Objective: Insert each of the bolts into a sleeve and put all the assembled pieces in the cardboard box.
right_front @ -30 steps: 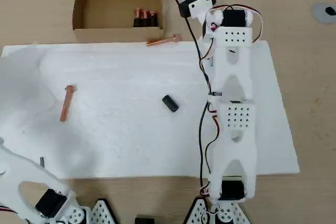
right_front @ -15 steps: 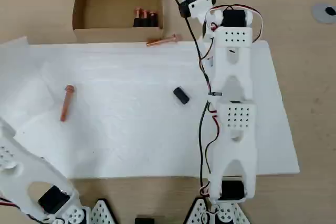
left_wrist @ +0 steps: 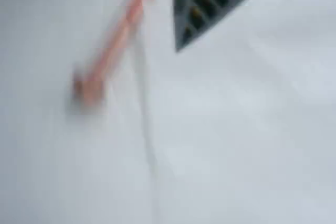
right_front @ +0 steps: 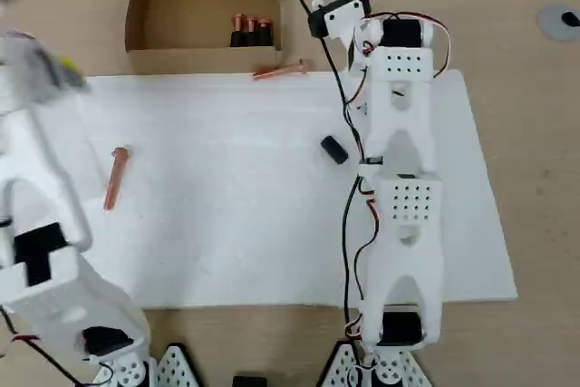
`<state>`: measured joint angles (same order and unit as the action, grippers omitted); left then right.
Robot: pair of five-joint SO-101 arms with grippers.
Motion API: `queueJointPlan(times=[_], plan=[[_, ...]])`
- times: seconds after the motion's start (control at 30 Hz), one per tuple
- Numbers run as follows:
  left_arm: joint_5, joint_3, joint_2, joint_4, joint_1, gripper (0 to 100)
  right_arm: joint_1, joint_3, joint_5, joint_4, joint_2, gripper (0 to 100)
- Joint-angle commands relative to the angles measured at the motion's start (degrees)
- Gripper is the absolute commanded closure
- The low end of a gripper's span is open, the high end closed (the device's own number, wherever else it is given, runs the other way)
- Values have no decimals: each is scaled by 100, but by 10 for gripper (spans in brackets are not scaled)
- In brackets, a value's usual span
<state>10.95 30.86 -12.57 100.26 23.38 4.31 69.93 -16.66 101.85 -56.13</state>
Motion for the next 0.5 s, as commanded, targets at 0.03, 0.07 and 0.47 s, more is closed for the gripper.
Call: queueJointPlan(times=[0.03,0.07,0.47], plan=[[527,-888,119,-316,-123,746,84,-13,26,62,567,739],[730,-967,-13,-334,-105,746,84,-13,26,62,567,739],[1442,-774,-1868,-633,-132,746,84,-13,26,62,593,739]])
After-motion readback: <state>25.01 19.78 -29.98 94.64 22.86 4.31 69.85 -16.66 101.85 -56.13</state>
